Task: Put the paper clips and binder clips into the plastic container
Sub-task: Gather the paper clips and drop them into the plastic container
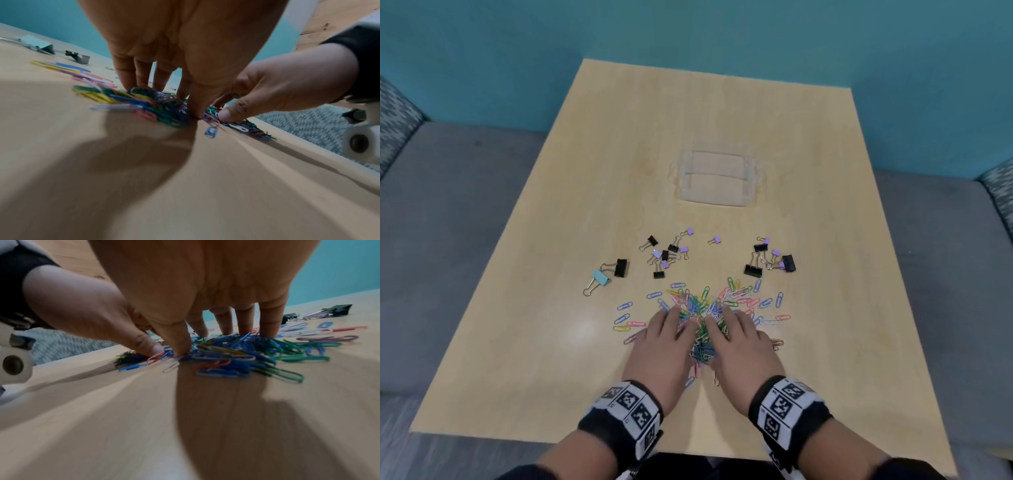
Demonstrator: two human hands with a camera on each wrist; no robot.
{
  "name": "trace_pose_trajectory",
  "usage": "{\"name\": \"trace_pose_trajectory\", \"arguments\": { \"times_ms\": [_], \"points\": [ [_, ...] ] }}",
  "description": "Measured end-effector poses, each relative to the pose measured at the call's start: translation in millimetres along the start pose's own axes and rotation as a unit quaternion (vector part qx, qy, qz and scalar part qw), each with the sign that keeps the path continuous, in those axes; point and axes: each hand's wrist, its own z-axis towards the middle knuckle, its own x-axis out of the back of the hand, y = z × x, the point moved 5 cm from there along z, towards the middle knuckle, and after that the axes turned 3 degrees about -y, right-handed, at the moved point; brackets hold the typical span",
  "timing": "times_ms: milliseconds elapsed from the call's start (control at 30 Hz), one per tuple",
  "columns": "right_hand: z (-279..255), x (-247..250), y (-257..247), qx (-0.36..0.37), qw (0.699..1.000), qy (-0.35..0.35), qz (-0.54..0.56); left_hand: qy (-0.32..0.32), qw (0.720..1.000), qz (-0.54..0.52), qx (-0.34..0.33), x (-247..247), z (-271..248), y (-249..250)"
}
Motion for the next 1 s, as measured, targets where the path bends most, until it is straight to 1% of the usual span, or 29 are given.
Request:
{"name": "trace_pose_trajectory", "arguments": {
  "times_ms": [67, 167, 300, 433, 533, 667, 733, 800, 867, 967, 1000],
  "points": [
    [3.8, 3.5, -1.0, -0.004, 1.000, 0.009, -0.014, 0.008, 1.000, -0.010, -0.018, 3.3, 6.1, 3.0],
    [7.7, 14.5, -2.0, 0.010, 1.000, 0.007, -0.018, -0.003, 0.999, -0.012, -0.031, 6.1, 14.9, 3.1],
    [10.8, 29.3, -1.8, 0.029, 1.000, -0.001, 0.008, -0.007, 0.999, -0.024, -0.040, 10.3, 23.8, 2.3],
    [15.3, 34.7, 3.7, 0.027, 0.999, -0.025, 0.034, -0.012, 0.998, -0.041, -0.047, 15.6, 29.4, 1.7],
    [17.9, 37.6, 7.7, 0.036, 0.998, -0.038, 0.047, -0.014, 0.998, -0.059, -0.033, 18.4, 34.0, -0.8],
    [24.0, 38.1, 14.7, 0.048, 0.995, -0.050, 0.078, -0.009, 0.992, -0.127, 0.018, 16.9, 39.1, -9.8],
    [29.3, 36.9, 18.8, 0.043, 0.993, -0.049, 0.095, -0.010, 0.983, -0.176, 0.044, 21.7, 41.1, -13.5],
    [34.2, 38.2, 23.8, 0.028, 0.991, -0.045, 0.122, -0.022, 0.974, -0.220, 0.056, 28.3, 42.0, -16.3],
    [37.2, 41.8, 31.8, 0.007, 0.983, -0.049, 0.175, -0.041, 0.960, -0.268, 0.070, 34.1, 42.4, -21.1],
    [38.1, 47.6, 46.3, -0.021, 0.961, -0.076, 0.263, -0.087, 0.931, -0.342, 0.096, 40.9, 43.3, -28.6],
    [38.2, 48.8, 50.7, -0.029, 0.949, -0.094, 0.298, -0.102, 0.912, -0.382, 0.109, 43.6, 43.7, -31.0]
  ]
}}
